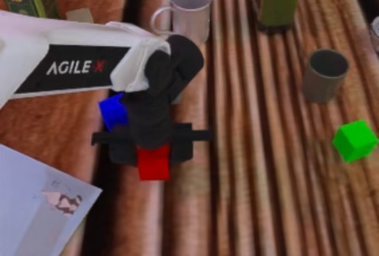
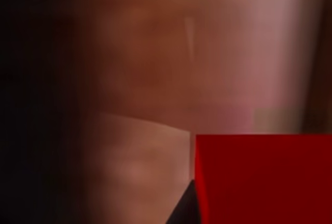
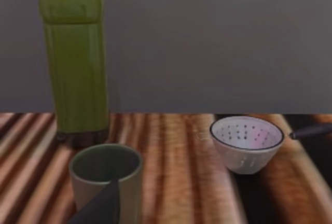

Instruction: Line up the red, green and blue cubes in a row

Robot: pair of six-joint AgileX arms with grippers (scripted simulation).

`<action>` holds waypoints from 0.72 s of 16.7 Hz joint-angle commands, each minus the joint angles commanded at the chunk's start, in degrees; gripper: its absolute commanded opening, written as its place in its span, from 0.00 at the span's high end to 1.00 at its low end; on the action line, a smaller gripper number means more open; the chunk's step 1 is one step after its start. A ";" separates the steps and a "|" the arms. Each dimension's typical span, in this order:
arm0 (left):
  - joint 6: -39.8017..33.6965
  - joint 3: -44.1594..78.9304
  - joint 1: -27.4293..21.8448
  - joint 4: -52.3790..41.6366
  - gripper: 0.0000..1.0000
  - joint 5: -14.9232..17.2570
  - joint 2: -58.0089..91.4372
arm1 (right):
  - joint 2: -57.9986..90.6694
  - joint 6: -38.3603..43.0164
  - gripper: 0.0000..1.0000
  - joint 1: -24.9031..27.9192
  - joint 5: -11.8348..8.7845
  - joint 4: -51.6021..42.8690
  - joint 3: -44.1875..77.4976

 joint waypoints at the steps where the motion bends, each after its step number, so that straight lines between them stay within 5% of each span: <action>1: 0.00 -0.34 -0.02 0.42 1.00 0.00 0.21 | 0.00 0.00 0.00 0.00 0.00 0.00 0.00; 4: 0.00 -0.35 -0.02 0.43 1.00 0.00 0.21 | 0.00 0.00 0.00 0.00 0.00 0.00 0.00; 12: 0.00 -0.35 -0.02 0.43 0.40 0.00 0.21 | 0.00 0.00 0.00 0.00 0.00 0.00 0.00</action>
